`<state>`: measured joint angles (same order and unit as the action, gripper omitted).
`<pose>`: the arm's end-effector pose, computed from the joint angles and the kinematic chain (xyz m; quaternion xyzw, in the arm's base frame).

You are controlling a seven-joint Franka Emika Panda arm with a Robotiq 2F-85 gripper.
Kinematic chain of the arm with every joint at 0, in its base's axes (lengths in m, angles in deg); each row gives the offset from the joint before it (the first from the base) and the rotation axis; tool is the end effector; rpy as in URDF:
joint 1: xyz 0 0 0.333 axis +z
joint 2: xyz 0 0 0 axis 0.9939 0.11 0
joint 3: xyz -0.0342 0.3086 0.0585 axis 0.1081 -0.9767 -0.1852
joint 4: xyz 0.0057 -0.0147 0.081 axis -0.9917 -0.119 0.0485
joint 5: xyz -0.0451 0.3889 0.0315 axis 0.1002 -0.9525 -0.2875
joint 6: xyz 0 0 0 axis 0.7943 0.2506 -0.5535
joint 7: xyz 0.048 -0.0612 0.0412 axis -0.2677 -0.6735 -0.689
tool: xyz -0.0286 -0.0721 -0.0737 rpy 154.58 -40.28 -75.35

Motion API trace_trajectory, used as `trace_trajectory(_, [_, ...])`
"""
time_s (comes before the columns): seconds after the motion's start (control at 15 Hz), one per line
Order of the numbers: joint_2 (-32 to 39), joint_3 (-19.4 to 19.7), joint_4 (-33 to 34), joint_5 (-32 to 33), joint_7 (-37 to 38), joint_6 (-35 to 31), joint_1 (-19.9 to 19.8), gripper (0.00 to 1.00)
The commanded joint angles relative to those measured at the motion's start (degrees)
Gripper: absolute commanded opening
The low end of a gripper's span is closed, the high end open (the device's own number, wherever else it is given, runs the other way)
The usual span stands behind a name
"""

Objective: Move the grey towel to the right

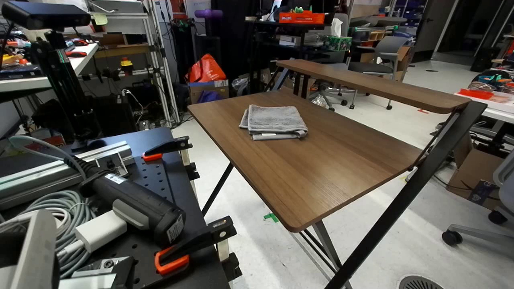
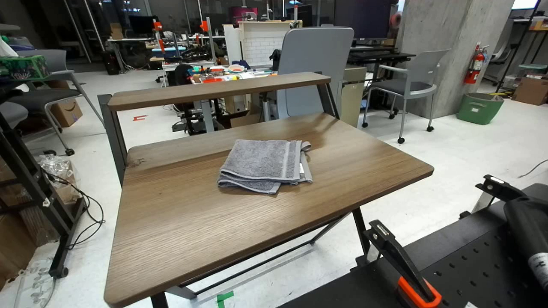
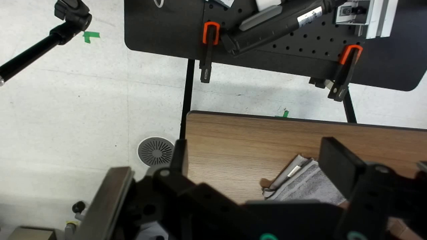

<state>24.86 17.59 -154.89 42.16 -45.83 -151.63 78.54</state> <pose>0.2723 -0.1039 0.4546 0.9914 0.1021 0.0816 0.0008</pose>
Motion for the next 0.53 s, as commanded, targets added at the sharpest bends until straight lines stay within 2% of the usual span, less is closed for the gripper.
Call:
trace_trajectory(0.0, [2.0, -0.8, 0.2, -0.1, 0.9, -1.7, 0.8, 1.00])
trace_trajectory(0.2, [6.2, -1.4, 0.9, -1.3, 1.2, -4.5, 3.0, 1.00])
trace_trajectory(0.47, [17.5, -1.9, 3.9, -5.0, 0.6, -11.3, 8.6, 1.00])
